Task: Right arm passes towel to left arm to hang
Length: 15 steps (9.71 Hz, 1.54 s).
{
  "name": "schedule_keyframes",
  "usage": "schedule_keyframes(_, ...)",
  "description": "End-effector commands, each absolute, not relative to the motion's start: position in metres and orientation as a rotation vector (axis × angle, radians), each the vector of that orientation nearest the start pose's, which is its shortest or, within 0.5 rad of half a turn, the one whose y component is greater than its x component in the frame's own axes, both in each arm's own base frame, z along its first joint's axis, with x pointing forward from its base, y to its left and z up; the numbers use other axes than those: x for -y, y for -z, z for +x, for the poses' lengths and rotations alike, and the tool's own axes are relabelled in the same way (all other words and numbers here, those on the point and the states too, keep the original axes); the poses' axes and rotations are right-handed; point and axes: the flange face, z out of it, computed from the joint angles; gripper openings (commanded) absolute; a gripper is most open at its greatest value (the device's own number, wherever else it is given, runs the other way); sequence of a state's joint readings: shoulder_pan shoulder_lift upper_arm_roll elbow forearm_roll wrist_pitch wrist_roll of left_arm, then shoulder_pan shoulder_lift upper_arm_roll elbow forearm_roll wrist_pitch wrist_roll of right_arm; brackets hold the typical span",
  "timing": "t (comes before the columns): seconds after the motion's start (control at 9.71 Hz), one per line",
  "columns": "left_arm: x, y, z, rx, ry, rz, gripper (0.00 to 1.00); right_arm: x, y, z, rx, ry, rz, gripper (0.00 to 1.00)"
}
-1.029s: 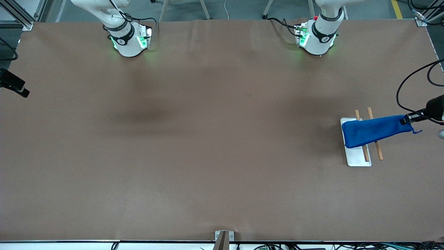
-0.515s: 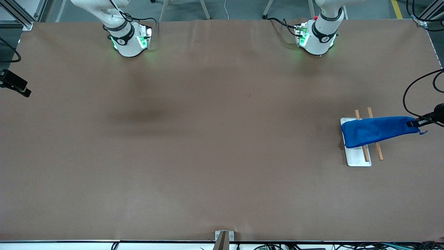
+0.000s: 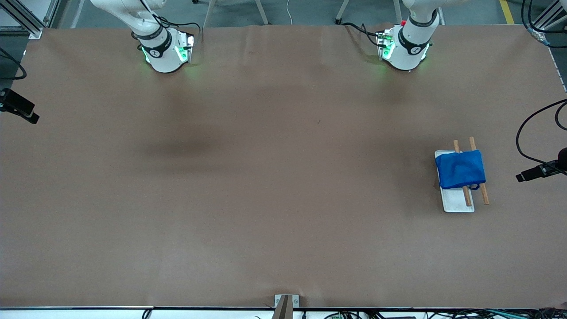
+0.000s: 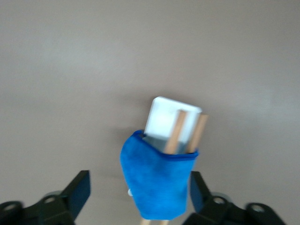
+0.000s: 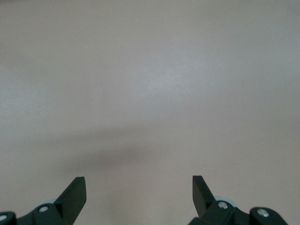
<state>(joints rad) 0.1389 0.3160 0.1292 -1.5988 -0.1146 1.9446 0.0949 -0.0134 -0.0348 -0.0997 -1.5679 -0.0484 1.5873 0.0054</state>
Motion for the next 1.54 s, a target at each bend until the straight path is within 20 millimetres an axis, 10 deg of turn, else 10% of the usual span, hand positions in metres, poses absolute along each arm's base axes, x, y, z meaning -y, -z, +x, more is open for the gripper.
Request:
schedule_keyframes(0.0, -0.09, -0.502, 0.632, 0.121, 0.163, -3.187, 1.0, 0.07, -0.649, 0.542, -0.191, 0.088, -3.2, 1.0)
schedule_keyframes(0.41, 0.012, -0.609, 0.574, -0.143, 0.19, -3.194, 1.0, 0.069, -0.644, 0.54, -0.202, 0.078, -3.163, 1.0)
schedule_keyframes(0.72, 0.051, -0.661, 0.521, -0.121, 0.146, -3.156, 1.0, 0.069, -0.644, 0.54, -0.218, 0.071, -3.156, 1.0)
schedule_keyframes(1.44, 0.081, -0.651, 0.551, -0.019, 0.043, -3.148, 1.0, 0.082, -0.651, 0.54, -0.296, 0.093, -3.145, 1.0)
